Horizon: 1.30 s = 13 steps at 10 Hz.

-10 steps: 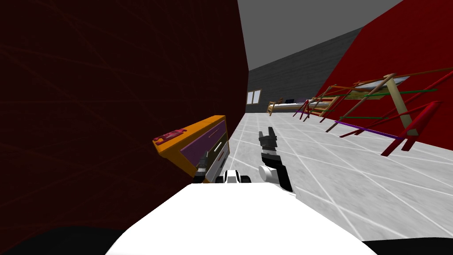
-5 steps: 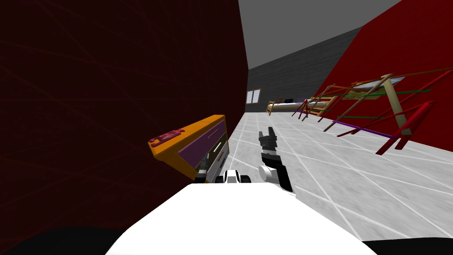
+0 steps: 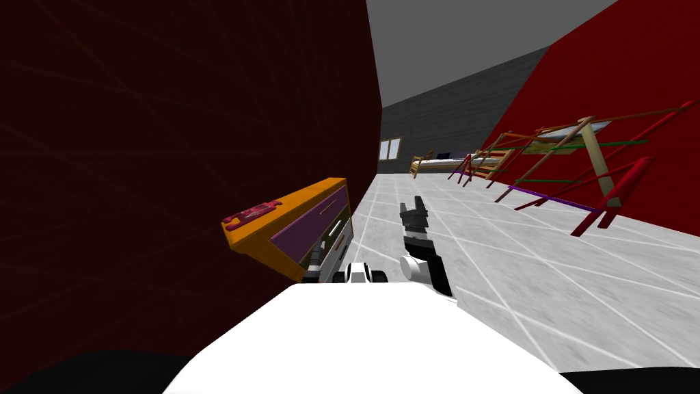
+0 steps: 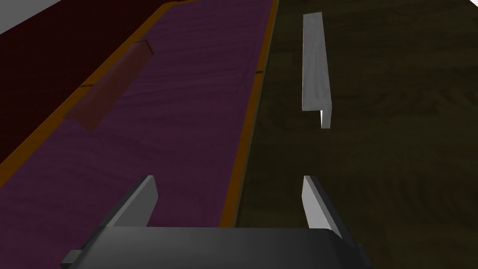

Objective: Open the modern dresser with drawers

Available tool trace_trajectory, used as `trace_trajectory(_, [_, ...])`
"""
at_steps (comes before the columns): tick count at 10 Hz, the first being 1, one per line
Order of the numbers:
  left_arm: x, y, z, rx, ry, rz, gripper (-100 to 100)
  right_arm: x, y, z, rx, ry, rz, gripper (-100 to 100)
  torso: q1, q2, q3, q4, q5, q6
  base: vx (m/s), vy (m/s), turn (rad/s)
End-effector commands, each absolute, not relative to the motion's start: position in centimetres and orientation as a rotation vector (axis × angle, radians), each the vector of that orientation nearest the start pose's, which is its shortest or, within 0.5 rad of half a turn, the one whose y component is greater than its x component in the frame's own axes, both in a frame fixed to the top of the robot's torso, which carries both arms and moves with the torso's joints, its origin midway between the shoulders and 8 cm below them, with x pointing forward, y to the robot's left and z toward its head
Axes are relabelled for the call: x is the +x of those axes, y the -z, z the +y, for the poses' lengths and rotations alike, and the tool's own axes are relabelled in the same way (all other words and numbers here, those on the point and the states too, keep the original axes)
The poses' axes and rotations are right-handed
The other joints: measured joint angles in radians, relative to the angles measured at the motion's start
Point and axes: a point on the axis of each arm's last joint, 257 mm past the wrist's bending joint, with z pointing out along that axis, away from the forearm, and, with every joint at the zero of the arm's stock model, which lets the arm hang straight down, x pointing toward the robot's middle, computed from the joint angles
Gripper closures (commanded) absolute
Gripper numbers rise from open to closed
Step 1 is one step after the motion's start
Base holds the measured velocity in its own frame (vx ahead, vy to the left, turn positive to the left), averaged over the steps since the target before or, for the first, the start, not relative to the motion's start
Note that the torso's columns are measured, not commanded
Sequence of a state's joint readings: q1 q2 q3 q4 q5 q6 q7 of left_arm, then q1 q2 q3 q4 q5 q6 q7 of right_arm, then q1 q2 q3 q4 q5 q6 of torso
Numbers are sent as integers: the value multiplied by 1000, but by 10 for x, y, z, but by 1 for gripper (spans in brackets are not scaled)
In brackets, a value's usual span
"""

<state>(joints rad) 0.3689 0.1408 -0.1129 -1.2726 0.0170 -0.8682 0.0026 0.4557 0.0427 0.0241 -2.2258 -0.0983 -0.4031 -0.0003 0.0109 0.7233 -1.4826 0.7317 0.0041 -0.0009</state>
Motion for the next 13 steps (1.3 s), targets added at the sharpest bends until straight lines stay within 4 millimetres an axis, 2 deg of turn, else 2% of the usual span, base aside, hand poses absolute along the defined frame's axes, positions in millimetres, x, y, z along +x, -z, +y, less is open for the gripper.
trace_trajectory(1, [361, 343, 255, -1021, 1228, 1160, -100, 373, 5, -284, 843, -1382, 593, 0, -2, 4, 2, 2, -1, 0, -4, 10, -29])
trace_trajectory(5, [353, 365, 244, -1071, 1227, 1179, -100, 373, 5, -284, 843, -1382, 593, 0, -12, 16, 7, 7, -4, 1, 21, -7, -20])
trace_trajectory(7, [349, 378, 229, -1120, 1239, 1171, -100, 373, 5, -284, 843, -1382, 593, 0, -11, 15, 7, 6, -4, 1, 43, -9, -62])
trace_trajectory(8, [349, 379, 224, -1132, 1245, 1164, -100, 373, 5, -284, 843, -1382, 593, 0, -11, 13, 6, 6, -4, 1, 15, -5, 2])
trace_trajectory(9, [350, 380, 228, -1122, 1241, 1169, -100, 373, 5, -284, 843, -1382, 593, 0, -11, 15, 7, 6, -4, 1, -2, -8, 2])
trace_trajectory(11, [364, 373, 229, -1123, 1241, 1168, -100, 373, 5, -284, 843, -1382, 593, 0, -11, 15, 7, 7, -4, 1, 22, -11, 16])
trace_trajectory(12, [360, 373, 228, -1121, 1243, 1166, -100, 373, 5, -284, 843, -1382, 593, 0, -11, 14, 6, 6, -4, 1, 8, -8, 8])
trace_trajectory(13, [356, 377, 228, -1123, 1242, 1168, 100, 373, 5, -284, 843, -1382, 593, 0, -11, 15, 7, 6, -4, 1, 1, 6, -30])
